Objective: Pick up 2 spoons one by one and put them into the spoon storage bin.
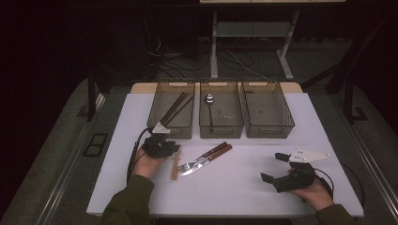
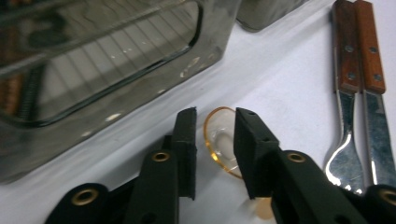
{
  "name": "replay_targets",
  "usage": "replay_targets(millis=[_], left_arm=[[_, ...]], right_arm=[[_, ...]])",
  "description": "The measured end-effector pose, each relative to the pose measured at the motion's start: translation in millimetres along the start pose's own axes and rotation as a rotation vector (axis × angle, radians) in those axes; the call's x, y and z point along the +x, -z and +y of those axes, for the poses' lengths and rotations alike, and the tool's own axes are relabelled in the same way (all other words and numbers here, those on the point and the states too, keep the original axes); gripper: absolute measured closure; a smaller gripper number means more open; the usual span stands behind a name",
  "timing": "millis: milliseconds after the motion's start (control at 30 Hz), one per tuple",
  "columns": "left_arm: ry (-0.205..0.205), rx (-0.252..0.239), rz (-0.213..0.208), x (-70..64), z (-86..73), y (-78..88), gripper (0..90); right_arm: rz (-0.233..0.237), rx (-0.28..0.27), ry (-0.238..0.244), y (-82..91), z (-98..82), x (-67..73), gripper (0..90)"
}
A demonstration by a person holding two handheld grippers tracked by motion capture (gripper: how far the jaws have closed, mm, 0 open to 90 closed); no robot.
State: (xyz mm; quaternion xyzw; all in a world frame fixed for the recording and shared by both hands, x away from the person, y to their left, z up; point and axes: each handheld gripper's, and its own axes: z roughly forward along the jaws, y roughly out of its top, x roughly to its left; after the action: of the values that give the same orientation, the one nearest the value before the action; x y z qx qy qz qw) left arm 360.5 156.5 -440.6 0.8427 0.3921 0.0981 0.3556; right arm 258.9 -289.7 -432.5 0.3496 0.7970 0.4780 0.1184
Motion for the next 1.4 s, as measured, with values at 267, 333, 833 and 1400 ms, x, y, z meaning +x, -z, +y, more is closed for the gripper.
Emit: replay_targets(millis=[267, 333, 833, 1400], left_arm=[[-0.020, 0.005, -0.027, -3.8, 1.7, -6.0, 79.7], [-0.016, -0.005, -0.034, -4.3, 2.4, -6.2, 81.5], [-0.050, -0.025, -0.038, -8.0, 8.0, 0.5, 84.6], [-0.069, -0.088, -0.044, -7.2, 13.1, 22.5, 84.6]], right_arm=[[0.000, 0.000, 0.001, 0.3, 0.0, 0.1, 1.2], [0.000, 0.001, 0.002, 0.1, 0.0, 0.1, 1.2], [0.000, -0.001, 0.004, 0.3, 0.0, 0.4, 1.2], [0.000, -0.001, 0.004, 0.3, 0.0, 0.5, 1.2]])
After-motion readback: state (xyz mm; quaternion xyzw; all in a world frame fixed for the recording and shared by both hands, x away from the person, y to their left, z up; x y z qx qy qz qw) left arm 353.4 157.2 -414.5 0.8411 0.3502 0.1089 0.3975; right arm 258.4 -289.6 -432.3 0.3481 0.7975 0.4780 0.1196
